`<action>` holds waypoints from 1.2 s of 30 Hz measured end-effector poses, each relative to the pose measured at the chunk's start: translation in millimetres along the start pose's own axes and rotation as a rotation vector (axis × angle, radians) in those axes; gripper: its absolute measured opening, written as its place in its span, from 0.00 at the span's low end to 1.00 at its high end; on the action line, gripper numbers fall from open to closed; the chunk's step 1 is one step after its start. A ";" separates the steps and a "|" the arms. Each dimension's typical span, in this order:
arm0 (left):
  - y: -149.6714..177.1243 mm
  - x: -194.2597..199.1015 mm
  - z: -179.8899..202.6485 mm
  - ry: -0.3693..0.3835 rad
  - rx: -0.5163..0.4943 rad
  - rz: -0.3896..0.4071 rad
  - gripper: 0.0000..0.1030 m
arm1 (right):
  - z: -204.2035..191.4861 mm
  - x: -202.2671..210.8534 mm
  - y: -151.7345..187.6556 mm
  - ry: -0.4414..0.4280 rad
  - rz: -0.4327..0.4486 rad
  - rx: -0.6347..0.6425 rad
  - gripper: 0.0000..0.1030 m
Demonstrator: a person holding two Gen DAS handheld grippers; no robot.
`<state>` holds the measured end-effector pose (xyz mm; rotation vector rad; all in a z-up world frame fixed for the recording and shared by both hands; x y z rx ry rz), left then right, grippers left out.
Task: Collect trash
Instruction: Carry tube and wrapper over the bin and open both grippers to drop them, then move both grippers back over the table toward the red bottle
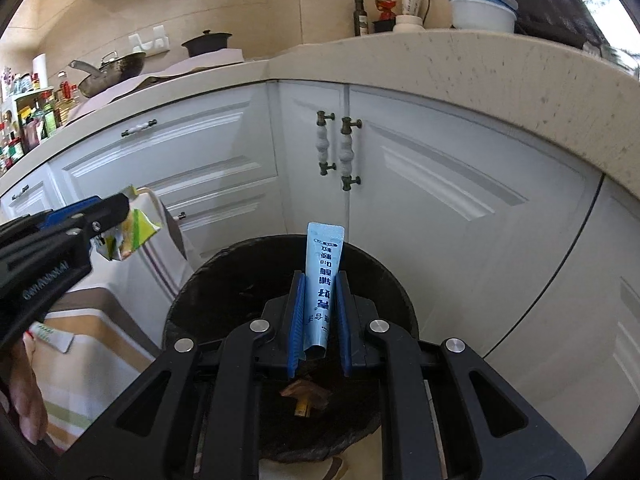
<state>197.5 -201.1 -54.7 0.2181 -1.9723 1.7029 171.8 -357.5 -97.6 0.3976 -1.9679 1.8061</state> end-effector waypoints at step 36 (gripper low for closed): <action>25.2 64.7 -62.1 -0.125 0.034 -0.014 0.54 | -35.8 42.9 12.3 -0.048 -0.004 -0.011 0.36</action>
Point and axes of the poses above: each gripper's, at about its wrist camera, not at the fingertips, and x roughly against the way its jaws point, z to its right, y to its underside, the point moved 4 cm from there along -x, roughly the way its jaws point, and after that the axes turned 5 degrees about z, right-handed, at the moved point
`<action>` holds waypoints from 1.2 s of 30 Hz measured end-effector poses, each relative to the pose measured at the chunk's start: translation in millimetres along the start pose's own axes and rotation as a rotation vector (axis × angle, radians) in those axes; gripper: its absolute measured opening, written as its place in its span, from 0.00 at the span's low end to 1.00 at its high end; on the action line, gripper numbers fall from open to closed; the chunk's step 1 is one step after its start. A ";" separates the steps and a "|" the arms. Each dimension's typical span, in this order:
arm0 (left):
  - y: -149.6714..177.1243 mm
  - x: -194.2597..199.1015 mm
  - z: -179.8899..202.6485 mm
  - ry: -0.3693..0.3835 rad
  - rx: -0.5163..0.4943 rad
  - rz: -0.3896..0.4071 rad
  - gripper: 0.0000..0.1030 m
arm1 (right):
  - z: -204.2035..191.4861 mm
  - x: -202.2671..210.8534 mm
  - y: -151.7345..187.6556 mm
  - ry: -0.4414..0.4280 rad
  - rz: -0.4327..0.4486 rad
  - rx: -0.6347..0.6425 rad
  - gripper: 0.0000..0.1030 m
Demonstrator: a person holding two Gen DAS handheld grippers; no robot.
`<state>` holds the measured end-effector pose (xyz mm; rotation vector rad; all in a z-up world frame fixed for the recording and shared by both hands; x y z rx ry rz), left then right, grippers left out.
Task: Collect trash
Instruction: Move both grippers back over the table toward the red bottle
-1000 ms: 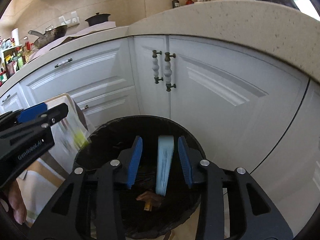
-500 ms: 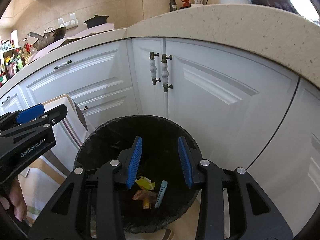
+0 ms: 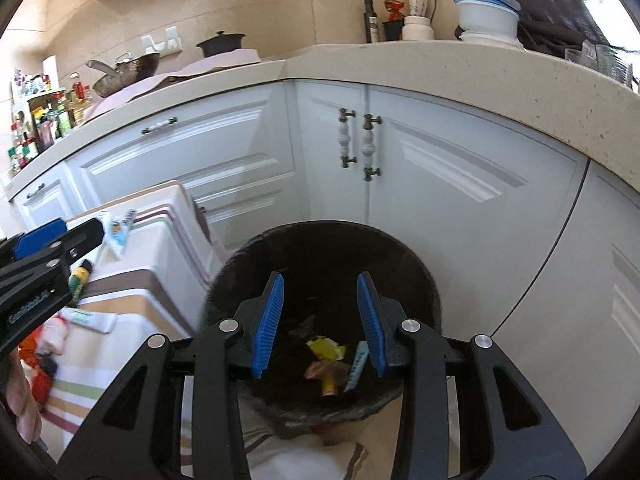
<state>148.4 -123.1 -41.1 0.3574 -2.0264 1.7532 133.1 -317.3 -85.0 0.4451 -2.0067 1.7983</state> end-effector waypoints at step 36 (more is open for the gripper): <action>129.8 102.7 -240.2 -0.397 0.246 -0.094 0.56 | -246.0 70.3 84.8 -0.357 -0.107 0.275 0.45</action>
Point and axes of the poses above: each gripper's, at about its wrist camera, not at the fingertips, and x roughly against the way its jaws point, z to its right, y to its underside, the point moved 4 cm from there along -x, roughly the way its jaws point, and after that the axes turned 5 degrees about z, right-handed, at the moved point
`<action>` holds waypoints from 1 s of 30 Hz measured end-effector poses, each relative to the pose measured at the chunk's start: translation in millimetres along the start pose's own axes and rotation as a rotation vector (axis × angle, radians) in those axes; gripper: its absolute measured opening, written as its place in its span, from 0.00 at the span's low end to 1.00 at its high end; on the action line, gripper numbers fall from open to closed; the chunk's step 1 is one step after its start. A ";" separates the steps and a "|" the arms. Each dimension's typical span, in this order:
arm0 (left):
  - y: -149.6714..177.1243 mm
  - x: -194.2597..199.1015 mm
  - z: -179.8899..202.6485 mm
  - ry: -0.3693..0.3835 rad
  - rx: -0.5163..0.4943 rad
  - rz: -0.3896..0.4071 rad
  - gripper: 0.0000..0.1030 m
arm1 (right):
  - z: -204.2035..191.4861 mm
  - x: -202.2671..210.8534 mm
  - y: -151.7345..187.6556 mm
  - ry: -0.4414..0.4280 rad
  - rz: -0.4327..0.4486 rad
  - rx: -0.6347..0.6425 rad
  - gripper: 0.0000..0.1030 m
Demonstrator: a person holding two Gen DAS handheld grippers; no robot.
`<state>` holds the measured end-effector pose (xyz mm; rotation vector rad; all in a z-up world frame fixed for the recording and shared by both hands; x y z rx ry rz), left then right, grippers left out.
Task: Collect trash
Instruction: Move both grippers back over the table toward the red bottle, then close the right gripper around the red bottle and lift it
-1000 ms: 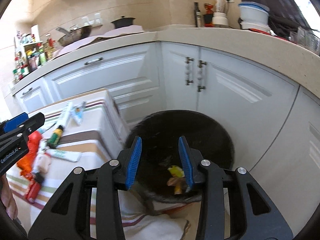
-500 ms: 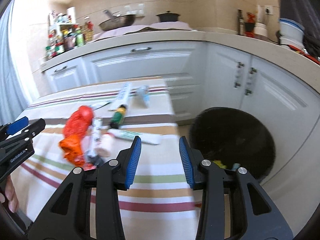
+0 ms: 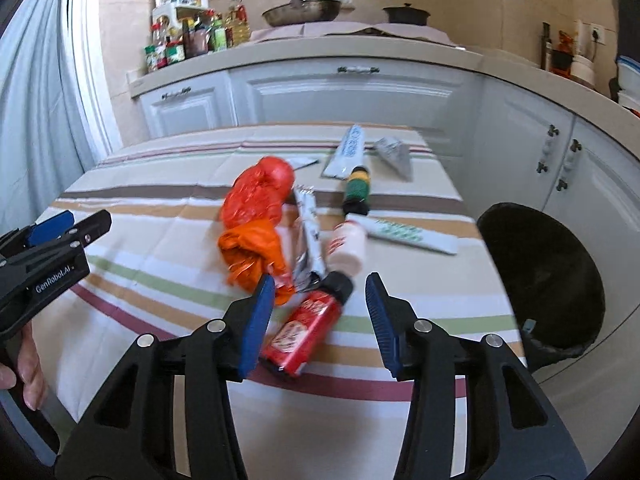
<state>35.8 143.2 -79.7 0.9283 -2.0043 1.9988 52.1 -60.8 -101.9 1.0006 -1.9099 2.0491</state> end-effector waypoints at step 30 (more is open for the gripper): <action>6.6 -1.7 32.5 0.094 -0.014 -0.039 0.56 | 21.7 2.6 13.9 0.028 -0.032 0.002 0.23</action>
Point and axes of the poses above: each gripper's, at about its wrist camera, not at the fingertips, and x roughly against the way its jaws point, z to its right, y to its underside, the point moved 4 cm from there along -x, roughly the way its jaws point, and after that the axes turned 5 degrees about z, right-handed, at the moved point
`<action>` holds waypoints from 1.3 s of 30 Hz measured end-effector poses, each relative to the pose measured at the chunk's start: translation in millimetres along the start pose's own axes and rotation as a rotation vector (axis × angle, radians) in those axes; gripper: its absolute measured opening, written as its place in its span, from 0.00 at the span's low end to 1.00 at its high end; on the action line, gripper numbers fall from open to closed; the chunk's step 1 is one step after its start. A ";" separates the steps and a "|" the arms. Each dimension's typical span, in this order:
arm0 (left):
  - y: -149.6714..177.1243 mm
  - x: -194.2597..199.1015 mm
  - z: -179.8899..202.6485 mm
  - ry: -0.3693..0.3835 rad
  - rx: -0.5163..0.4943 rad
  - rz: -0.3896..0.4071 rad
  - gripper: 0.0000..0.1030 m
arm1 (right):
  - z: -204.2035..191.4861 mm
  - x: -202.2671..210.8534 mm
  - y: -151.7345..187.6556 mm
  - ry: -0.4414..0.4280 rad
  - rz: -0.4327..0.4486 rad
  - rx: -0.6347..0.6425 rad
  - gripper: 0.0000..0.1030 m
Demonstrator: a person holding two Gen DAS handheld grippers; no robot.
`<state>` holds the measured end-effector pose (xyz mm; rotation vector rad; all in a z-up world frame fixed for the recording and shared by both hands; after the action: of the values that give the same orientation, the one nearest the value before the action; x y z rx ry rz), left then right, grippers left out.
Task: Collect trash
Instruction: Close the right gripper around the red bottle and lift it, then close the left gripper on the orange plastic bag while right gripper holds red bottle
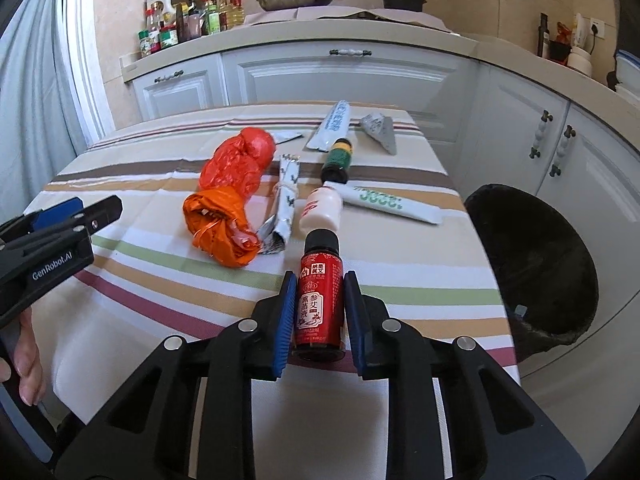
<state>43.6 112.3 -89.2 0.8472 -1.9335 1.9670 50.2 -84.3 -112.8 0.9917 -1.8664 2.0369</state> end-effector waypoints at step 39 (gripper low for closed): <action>4.5 -23.8 89.0 0.168 -0.106 -0.090 0.41 | 96.3 -2.7 -6.2 0.084 0.048 -0.145 0.23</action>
<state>80.1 30.4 -111.0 0.7041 -1.8522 1.8049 87.8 -173.1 -112.0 0.8190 -1.9793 1.9055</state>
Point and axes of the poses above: each gripper's, at about its wrist camera, not at the fingertips, and x roughly against the way its jaws point, z to its right, y to its underside, the point moved 4 cm from there along -x, roughly the way its jaws point, and after that the axes turned 5 degrees about z, right-handed, at the moved point
